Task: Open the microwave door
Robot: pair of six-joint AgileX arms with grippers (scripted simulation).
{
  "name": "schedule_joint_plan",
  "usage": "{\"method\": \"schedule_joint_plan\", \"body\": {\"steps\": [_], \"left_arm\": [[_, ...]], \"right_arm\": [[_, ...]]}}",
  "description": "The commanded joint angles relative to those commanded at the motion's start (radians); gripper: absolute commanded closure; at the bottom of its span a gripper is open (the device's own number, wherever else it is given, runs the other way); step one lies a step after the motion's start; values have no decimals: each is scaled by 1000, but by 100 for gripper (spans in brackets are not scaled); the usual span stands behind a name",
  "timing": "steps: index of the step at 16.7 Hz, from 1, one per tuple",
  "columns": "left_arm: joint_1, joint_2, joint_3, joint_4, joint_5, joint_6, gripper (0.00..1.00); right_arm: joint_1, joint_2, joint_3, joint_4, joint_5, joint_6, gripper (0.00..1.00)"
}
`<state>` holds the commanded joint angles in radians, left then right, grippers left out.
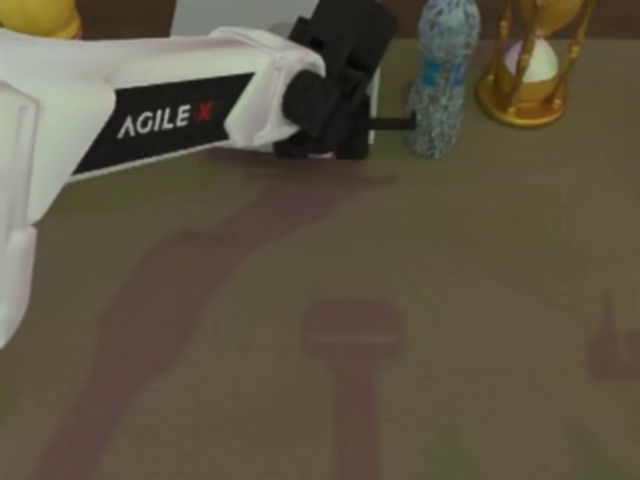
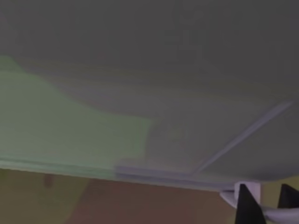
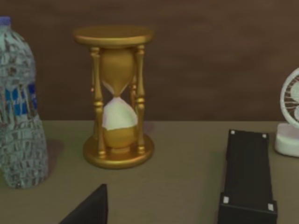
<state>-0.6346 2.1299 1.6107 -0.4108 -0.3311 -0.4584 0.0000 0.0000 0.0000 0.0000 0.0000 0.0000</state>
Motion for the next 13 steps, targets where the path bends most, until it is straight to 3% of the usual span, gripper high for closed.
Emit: {"method": "schedule_joint_plan", "body": {"steps": [13], "left_arm": [[8,-30,-45,28,20,36,100]], "right_arm": [[0,0,0,0,0,0,0]]}}
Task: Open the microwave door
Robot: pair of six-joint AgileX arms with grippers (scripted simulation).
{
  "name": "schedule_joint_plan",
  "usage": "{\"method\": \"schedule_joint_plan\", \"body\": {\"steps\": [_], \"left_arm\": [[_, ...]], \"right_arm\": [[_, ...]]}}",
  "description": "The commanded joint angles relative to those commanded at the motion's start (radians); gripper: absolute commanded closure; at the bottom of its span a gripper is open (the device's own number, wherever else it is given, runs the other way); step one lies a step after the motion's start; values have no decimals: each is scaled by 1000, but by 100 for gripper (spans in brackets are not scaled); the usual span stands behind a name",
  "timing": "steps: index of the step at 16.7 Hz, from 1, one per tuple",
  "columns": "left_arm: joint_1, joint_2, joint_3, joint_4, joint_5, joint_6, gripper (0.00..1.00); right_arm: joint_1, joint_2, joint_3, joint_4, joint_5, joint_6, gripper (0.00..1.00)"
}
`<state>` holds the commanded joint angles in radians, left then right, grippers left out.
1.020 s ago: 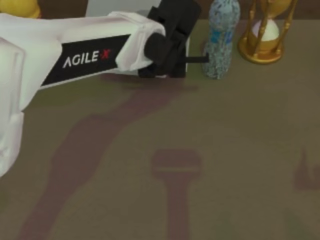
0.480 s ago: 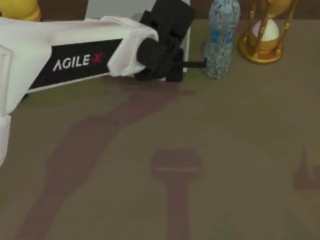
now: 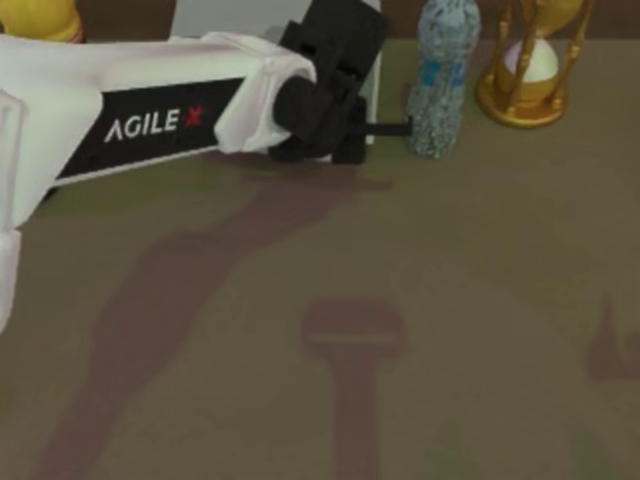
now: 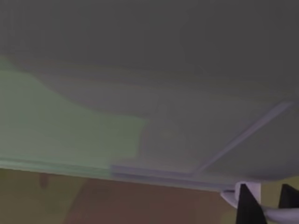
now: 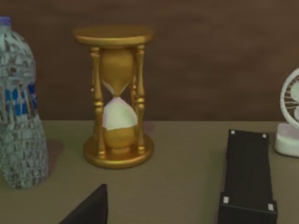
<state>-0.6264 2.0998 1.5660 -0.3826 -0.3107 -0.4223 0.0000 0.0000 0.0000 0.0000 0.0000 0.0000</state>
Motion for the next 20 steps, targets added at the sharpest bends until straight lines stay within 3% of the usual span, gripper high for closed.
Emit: {"method": "schedule_joint_plan", "body": {"steps": [20], "left_arm": [[-2,-12,-26,15,19,16,100]], "right_arm": [[0,0,0,0,0,0,0]]}}
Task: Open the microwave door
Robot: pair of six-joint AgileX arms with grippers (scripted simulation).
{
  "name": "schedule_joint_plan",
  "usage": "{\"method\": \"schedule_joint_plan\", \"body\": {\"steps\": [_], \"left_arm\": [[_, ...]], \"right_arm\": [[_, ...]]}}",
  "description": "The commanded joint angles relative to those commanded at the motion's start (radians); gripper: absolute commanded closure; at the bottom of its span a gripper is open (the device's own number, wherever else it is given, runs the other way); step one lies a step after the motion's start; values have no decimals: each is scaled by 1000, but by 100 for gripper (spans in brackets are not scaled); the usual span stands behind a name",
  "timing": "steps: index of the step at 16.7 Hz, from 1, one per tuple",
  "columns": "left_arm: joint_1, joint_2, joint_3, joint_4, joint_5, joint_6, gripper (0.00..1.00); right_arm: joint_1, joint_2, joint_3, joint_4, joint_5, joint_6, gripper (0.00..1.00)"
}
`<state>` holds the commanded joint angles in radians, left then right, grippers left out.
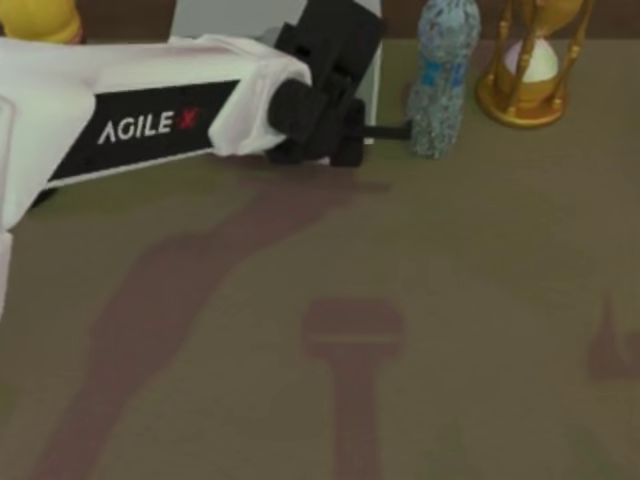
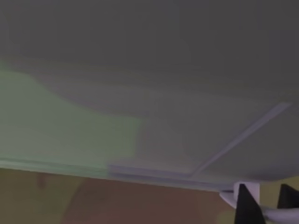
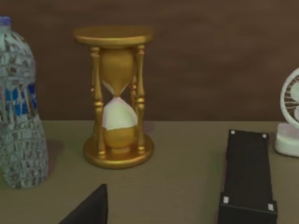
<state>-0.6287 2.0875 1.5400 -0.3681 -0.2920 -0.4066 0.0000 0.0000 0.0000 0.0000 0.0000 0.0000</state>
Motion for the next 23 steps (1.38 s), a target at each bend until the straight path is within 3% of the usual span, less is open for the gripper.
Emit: {"method": "schedule_joint_plan", "body": {"steps": [6,23], "left_arm": [[13,-38,-54,33,28,48,100],[13,-38,-54,33,28,48,100]], "right_arm": [[0,0,0,0,0,0,0],[0,0,0,0,0,0,0]]}}
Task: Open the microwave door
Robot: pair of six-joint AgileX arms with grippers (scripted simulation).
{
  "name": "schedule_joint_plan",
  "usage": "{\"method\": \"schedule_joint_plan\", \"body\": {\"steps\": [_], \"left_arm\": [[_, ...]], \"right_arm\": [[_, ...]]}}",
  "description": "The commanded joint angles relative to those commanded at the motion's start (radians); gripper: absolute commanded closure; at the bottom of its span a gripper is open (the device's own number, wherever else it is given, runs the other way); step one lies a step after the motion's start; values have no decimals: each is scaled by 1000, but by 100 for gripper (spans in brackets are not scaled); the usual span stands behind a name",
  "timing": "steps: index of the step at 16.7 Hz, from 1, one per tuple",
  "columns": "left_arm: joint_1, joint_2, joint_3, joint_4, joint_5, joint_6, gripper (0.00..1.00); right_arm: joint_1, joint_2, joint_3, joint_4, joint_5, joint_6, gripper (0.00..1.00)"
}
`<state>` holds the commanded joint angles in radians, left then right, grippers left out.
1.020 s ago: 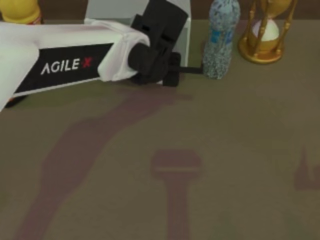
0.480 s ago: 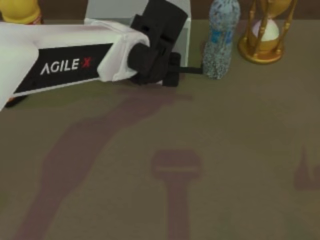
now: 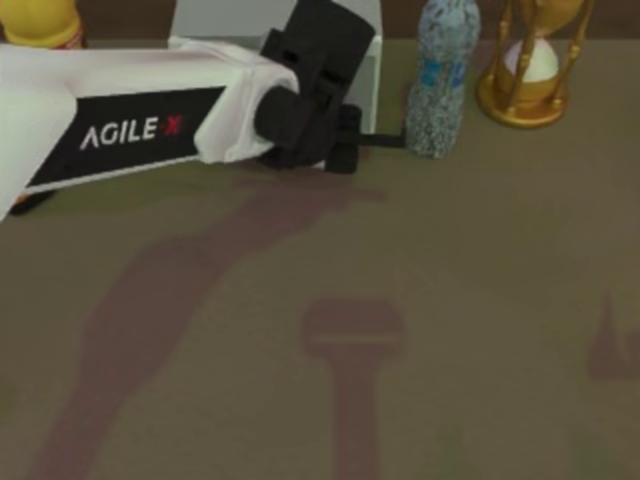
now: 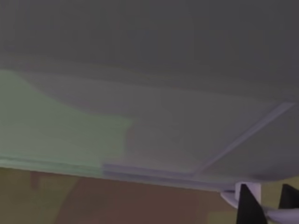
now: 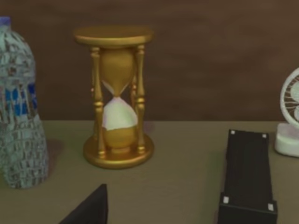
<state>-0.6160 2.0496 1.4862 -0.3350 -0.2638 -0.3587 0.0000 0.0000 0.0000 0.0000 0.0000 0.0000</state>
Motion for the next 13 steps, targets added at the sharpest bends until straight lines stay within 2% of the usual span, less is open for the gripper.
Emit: {"method": "schedule_joint_plan", "body": {"steps": [7,13], "left_arm": [[0,0,0,0,0,0,100],[3,-25,-43,23,31,34,100]], "right_arm": [[0,0,0,0,0,0,0],[0,0,0,0,0,0,0]]}}
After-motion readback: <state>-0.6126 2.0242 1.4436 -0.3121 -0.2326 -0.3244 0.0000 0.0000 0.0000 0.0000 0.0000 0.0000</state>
